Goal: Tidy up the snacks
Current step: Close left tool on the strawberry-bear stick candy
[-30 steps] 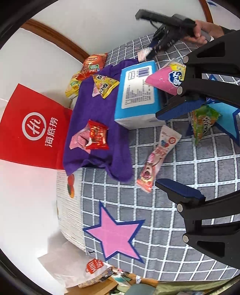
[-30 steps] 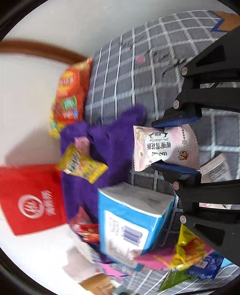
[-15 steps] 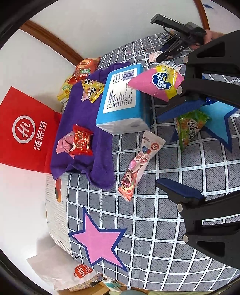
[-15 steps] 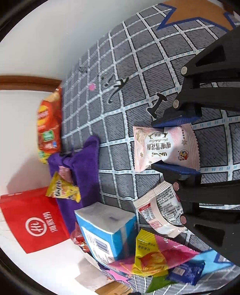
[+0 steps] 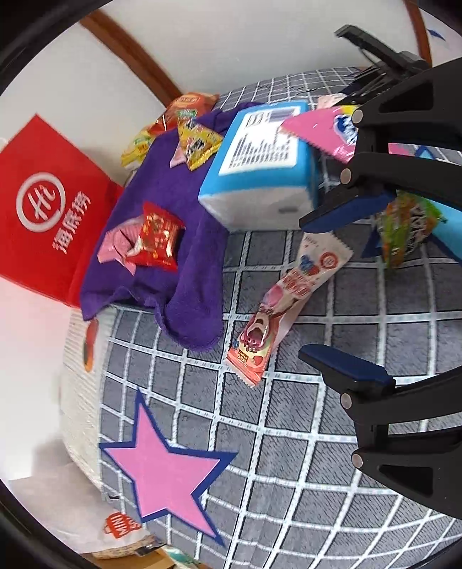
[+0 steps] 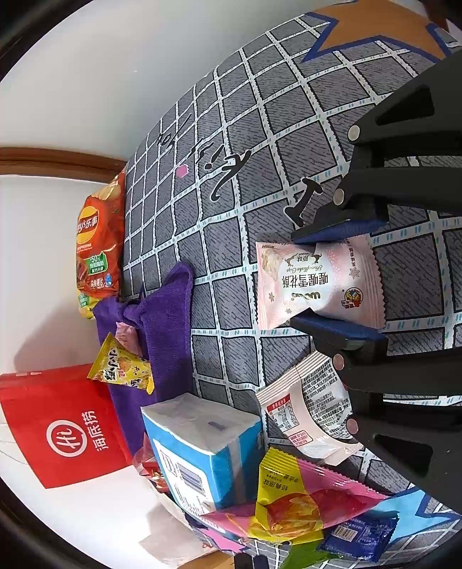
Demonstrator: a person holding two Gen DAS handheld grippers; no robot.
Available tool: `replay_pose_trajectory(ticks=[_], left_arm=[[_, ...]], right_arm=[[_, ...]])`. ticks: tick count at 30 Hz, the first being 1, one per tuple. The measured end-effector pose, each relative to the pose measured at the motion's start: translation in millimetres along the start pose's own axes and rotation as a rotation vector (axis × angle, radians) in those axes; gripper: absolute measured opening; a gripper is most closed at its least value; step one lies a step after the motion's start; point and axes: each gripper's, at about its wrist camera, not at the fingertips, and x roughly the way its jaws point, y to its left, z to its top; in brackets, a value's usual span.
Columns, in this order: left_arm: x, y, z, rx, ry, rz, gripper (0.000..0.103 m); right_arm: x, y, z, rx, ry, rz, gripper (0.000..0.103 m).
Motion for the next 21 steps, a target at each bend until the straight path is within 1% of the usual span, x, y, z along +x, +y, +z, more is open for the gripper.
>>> replay_pose_trajectory(ticks=[7, 8, 10, 11, 12, 13, 15, 16, 19, 20, 21], left_arm=[[31, -3, 11, -0.014, 0.031, -0.007, 0.061], [32, -4, 11, -0.005, 0.01, -0.004, 0.062], [35, -8, 11, 0.021, 0.002, 0.011, 0.06], [35, -8, 11, 0.029, -0.003, 0.027, 0.055], [34, -6, 11, 0.026, -0.002, 0.053, 0.039], [33, -4, 11, 0.023, -0.002, 0.062, 0.032], [31, 5, 10, 0.025, 0.016, 0.03, 0.032], [29, 7, 8, 0.027, 0.021, 0.031, 0.032], [20, 15, 2, 0.05, 0.02, 0.104, 0.031], [18, 16, 0, 0.058, 0.017, 0.119, 0.031], [17, 17, -1, 0.065, 0.015, 0.118, 0.034]], right_arm=[[2, -1, 1, 0.0, 0.001, 0.011, 0.043], [3, -1, 1, -0.002, 0.001, 0.011, 0.044], [3, -1, 2, -0.004, 0.001, 0.014, 0.044], [3, -1, 2, -0.003, 0.001, 0.016, 0.044], [4, -2, 2, -0.003, 0.001, 0.018, 0.045], [4, -2, 2, -0.003, 0.001, 0.02, 0.045], [5, -3, 3, -0.004, 0.001, 0.023, 0.045], [5, -2, 3, -0.004, 0.001, 0.022, 0.045], [5, -2, 3, -0.005, 0.001, 0.02, 0.045], [5, -1, 3, -0.004, 0.001, 0.02, 0.045], [5, -1, 3, -0.004, 0.001, 0.02, 0.045]])
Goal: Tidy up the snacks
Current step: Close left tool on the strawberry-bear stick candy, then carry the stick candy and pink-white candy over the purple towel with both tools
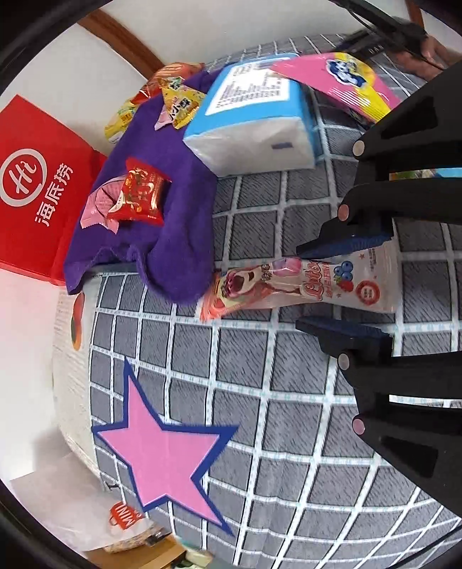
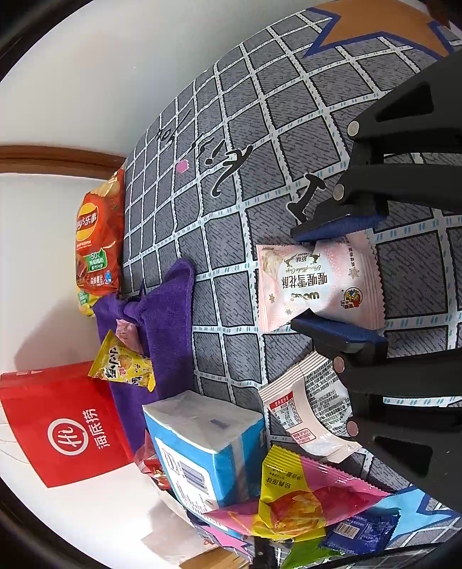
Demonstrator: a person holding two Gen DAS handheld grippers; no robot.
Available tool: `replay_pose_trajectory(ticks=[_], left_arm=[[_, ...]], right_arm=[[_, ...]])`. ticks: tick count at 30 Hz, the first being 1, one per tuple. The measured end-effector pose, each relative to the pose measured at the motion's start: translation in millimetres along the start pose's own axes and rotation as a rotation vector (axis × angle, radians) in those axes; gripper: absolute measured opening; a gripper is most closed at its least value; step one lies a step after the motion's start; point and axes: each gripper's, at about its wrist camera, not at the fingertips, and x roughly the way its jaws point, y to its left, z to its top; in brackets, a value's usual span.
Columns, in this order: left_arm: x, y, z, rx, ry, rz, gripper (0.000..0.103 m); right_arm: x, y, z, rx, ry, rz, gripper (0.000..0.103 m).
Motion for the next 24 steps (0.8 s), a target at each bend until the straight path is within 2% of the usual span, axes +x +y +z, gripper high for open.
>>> replay_pose_trajectory(ticks=[3, 6, 8, 9, 10, 13, 19, 24], left_arm=[[1, 0, 2, 0.007, -0.011, -0.03, 0.049], [7, -10, 7, 0.034, -0.041, 0.02, 0.051], [10, -16, 9, 0.046, -0.063, 0.074, 0.044], [11, -19, 9, 0.052, -0.077, 0.11, 0.028], [11, -19, 9, 0.06, -0.083, 0.128, 0.024], [7, -14, 7, 0.058, -0.08, 0.101, 0.02], [-11, -2, -7, 0.041, -0.059, 0.047, 0.02], [-34, 0, -12, 0.064, -0.091, 0.034, 0.019]], right_arm=[[0, 0, 0, 0.0, 0.0, 0.0, 0.045], [0, 0, 0, 0.0, 0.0, 0.0, 0.045], [0, 0, 0, 0.001, 0.0, 0.0, 0.045], [0, 0, 0, 0.001, 0.0, 0.0, 0.045], [0, 0, 0, 0.0, 0.0, 0.0, 0.045], [0, 1, 0, -0.001, 0.0, -0.002, 0.045], [-1, -1, 0, 0.011, -0.003, 0.012, 0.043], [-7, 1, 1, -0.002, 0.001, 0.038, 0.039]])
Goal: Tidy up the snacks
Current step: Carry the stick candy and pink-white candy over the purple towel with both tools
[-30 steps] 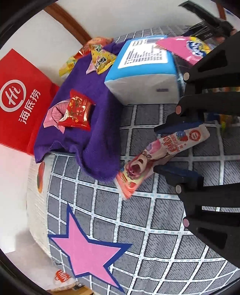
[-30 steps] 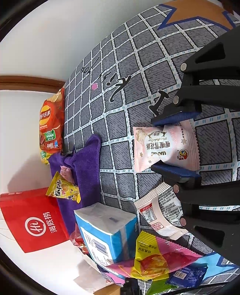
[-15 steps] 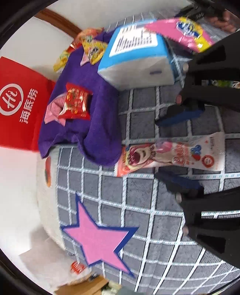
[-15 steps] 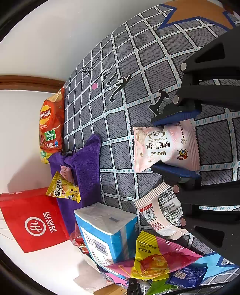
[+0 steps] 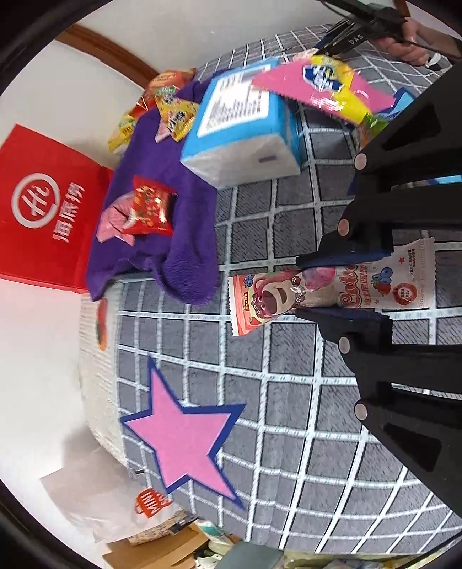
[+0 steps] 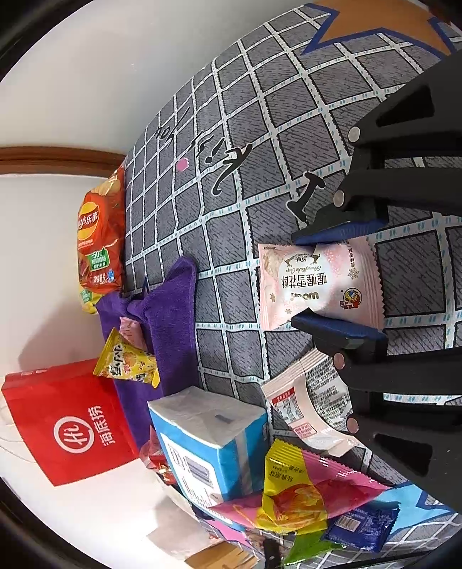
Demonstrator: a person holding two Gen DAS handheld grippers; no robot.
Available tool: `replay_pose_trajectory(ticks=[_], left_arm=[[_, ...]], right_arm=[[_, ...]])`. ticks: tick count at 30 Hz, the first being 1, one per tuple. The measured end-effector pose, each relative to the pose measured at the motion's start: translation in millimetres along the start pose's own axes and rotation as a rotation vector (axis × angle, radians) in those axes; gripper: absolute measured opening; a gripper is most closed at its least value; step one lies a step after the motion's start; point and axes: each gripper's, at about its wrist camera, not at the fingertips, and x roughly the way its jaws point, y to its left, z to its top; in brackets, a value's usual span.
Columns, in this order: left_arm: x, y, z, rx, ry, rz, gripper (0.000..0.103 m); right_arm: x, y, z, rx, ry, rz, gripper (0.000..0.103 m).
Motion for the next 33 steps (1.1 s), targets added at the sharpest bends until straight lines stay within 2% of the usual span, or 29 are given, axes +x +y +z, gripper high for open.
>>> replay_pose_trajectory(ticks=[6, 13, 18, 22, 28, 33], left_arm=[[-22, -11, 16, 0.037, -0.047, -0.02, 0.02], [-36, -36, 48, 0.073, -0.102, -0.049, 0.02], [-45, -52, 69, 0.085, -0.13, -0.066, 0.02], [-47, -62, 87, 0.096, -0.151, -0.066, 0.02], [-44, -74, 112, 0.099, -0.165, -0.076, 0.02], [-38, -81, 132, 0.09, -0.18, -0.093, 0.02]], right_arm=[[-31, 12, 23, 0.006, -0.056, 0.066, 0.038], [-53, 39, 88, -0.008, -0.122, 0.128, 0.038], [-57, 61, 126, -0.04, -0.16, 0.096, 0.038], [-53, 77, 154, -0.058, -0.149, 0.095, 0.038], [-49, 97, 192, -0.067, -0.16, 0.146, 0.038], [-28, 112, 224, -0.067, -0.117, 0.174, 0.038]])
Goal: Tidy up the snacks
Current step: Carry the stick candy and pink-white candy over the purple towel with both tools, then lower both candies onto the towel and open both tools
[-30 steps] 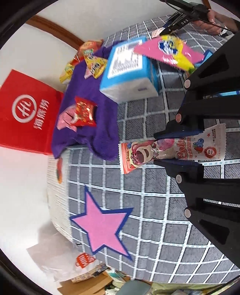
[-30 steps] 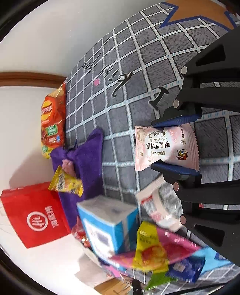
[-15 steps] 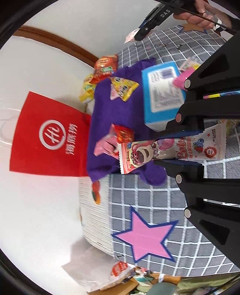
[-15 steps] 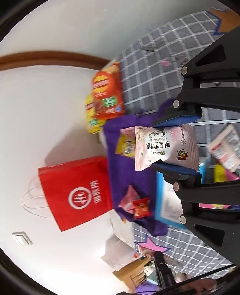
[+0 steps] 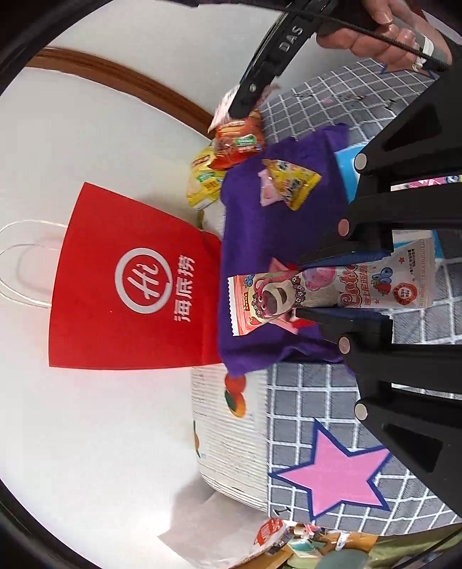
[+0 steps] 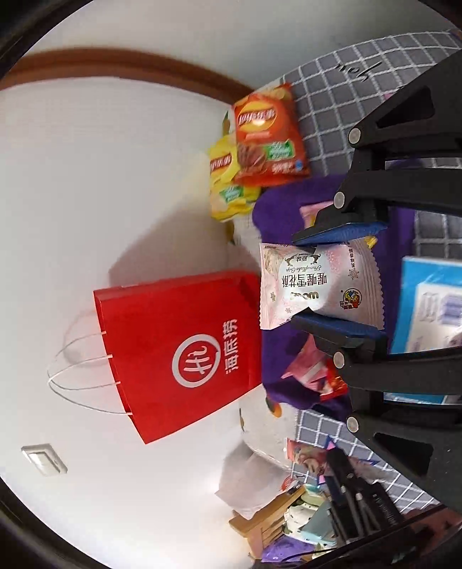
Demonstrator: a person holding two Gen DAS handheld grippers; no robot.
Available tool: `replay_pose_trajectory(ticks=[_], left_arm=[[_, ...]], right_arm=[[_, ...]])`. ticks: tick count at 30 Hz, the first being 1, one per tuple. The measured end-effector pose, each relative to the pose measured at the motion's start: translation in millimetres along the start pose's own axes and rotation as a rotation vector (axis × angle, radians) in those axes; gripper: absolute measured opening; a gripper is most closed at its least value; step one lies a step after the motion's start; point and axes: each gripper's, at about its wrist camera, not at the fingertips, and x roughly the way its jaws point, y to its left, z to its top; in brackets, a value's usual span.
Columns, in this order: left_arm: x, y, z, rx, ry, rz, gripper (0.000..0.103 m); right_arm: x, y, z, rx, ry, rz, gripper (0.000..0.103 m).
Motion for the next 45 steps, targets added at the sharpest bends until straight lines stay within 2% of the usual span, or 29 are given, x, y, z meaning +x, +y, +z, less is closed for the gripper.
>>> replay_pose_trajectory(ticks=[7, 9, 14, 17, 24, 37, 45], left_arm=[[28, -6, 20, -0.009, 0.003, -0.023, 0.02], [39, -5, 26, -0.035, 0.012, -0.045, 0.02], [56, -3, 25, -0.013, 0.049, -0.032, 0.02], [64, 7, 23, -0.039, 0.072, -0.033, 0.02], [70, 26, 24, -0.089, 0.088, -0.034, 0.02], [73, 28, 24, -0.099, 0.106, -0.048, 0.02], [78, 24, 24, -0.089, 0.118, -0.043, 0.02]], right_arm=[[40, 2, 5, -0.011, 0.045, 0.038, 0.039], [56, 0, 5, -0.024, 0.101, 0.037, 0.039], [78, -11, -6, -0.021, 0.185, 0.069, 0.039], [96, -13, -13, -0.031, 0.264, 0.091, 0.039], [124, -4, -29, -0.072, 0.369, 0.125, 0.039], [152, 2, -46, -0.101, 0.483, 0.091, 0.039], [159, 0, -49, -0.095, 0.484, 0.083, 0.042]])
